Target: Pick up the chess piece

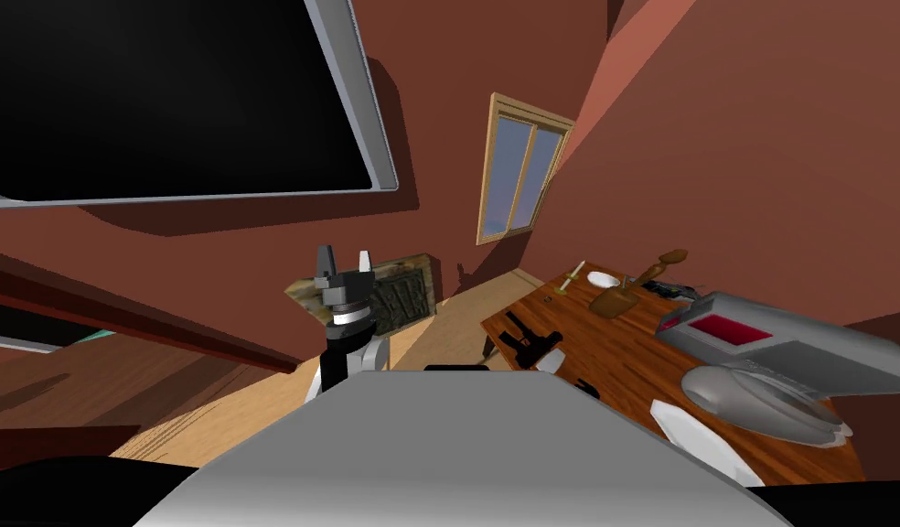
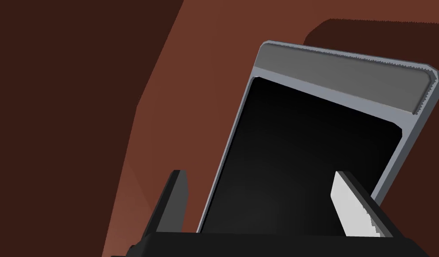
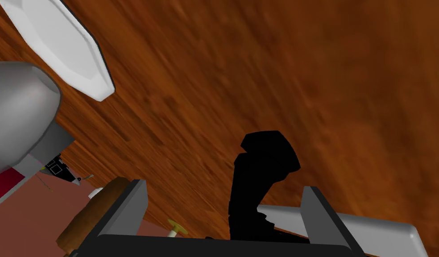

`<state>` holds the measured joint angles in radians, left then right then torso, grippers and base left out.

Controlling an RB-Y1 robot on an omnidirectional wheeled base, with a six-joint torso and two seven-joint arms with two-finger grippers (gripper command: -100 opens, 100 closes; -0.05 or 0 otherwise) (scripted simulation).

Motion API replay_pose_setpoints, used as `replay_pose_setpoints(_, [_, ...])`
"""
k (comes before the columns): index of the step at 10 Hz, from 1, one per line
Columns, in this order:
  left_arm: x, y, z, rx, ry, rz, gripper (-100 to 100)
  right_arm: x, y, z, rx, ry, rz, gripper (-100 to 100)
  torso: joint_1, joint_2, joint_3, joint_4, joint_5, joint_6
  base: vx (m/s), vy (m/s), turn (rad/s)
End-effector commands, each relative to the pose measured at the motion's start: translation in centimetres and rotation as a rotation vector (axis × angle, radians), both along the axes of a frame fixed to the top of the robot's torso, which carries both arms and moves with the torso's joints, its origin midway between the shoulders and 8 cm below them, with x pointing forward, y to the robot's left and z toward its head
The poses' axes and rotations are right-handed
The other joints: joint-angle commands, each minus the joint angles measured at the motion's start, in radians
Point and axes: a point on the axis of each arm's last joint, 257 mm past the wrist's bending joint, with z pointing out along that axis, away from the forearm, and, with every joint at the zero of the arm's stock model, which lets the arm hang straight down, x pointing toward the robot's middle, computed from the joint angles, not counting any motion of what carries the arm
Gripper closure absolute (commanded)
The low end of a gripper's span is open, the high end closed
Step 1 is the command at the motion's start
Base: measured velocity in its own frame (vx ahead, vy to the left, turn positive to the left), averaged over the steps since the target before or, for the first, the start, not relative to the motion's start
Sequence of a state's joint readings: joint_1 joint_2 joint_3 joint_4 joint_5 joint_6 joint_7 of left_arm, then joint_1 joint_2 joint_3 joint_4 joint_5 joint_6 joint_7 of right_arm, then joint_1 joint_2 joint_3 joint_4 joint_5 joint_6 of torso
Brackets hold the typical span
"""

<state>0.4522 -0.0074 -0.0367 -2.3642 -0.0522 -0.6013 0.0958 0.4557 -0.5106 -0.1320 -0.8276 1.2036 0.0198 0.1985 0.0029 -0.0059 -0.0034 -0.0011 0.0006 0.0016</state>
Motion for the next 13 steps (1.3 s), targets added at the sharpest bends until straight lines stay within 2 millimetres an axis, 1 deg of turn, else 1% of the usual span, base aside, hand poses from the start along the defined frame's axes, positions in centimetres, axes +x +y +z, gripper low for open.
replay_pose_setpoints(1, [0.0,0.0,0.0,0.0,0.0,0.0,0,-2.4,-0.6,-0.3,-0.032,0.057,-0.011,-100,0.0,0.0,0.0,0.0,0.0,0.0,0.113,0.018,0.356])
replay_pose_setpoints(3, [0.0,0.0,0.0,0.0,0.0,0.0,0,-5.0,-1.1,-0.7,-0.06,0.117,-0.024,-100,-0.001,-0.005,-0.003,-0.001,0.0,0.0,0.13,-0.01,0.285])
replay_pose_setpoints(4, [0.0,0.0,0.0,0.0,0.0,0.0,0,-5.1,-0.5,-1.1,-0.042,0.113,-0.03,-100,-0.001,-0.005,-0.003,-0.001,0.0,0.0,0.081,-0.005,0.069])
replay_pose_setpoints(5, [0.0,0.0,0.0,0.0,0.0,0.0,0,-5.0,-1.1,-0.7,-0.06,0.117,-0.024,-100,-0.001,-0.003,-0.002,-0.001,0.0,0.001,0.027,0.007,-0.05])
replay_pose_setpoints(6, [0.0,0.0,0.0,0.0,0.0,0.0,0,-6.8,-1.2,-1.0,-0.076,0.157,-0.031,-100,0.0,0.0,0.0,0.0,0.0,0.001,0.052,0.016,0.22])
replay_pose_setpoints(8, [0.0,0.0,0.0,0.0,0.0,0.0,0,-6.5,-1.2,-1.0,-0.075,0.153,-0.029,-100,0.0,-0.001,-0.001,0.0,0.0,0.001,0.043,0.0,0.073])
replay_pose_setpoints(9, [0.0,0.0,0.0,0.0,0.0,0.0,0,-6.6,-1.2,-1.0,-0.074,0.153,-0.03,0,0.0,0.001,0.0,0.0,0.0,0.001,0.0,0.0,0.0])
replay_pose_setpoints(10, [0.0,0.0,0.0,0.0,0.0,0.0,0,-5.8,-0.1,-1.9,-0.073,0.15,-0.035,-100,0.0,0.002,0.001,0.0,0.0,0.001,-0.027,-0.076,0.034])
replay_pose_setpoints(12, [0.0,0.0,0.0,0.0,0.0,0.0,0,-4.9,1.2,-2.7,-0.071,0.148,-0.038,-100,-0.007,0.006,0.003,0.001,-0.001,0.001,-0.053,-0.119,0.035])
replay_pose_setpoints(13, [0.0,0.0,0.0,0.0,0.0,0.0,0,-5.0,1.2,-2.7,-0.065,0.14,-0.054,-100,-0.008,0.006,0.003,0.001,-0.002,0.001,-0.038,-0.087,0.011])
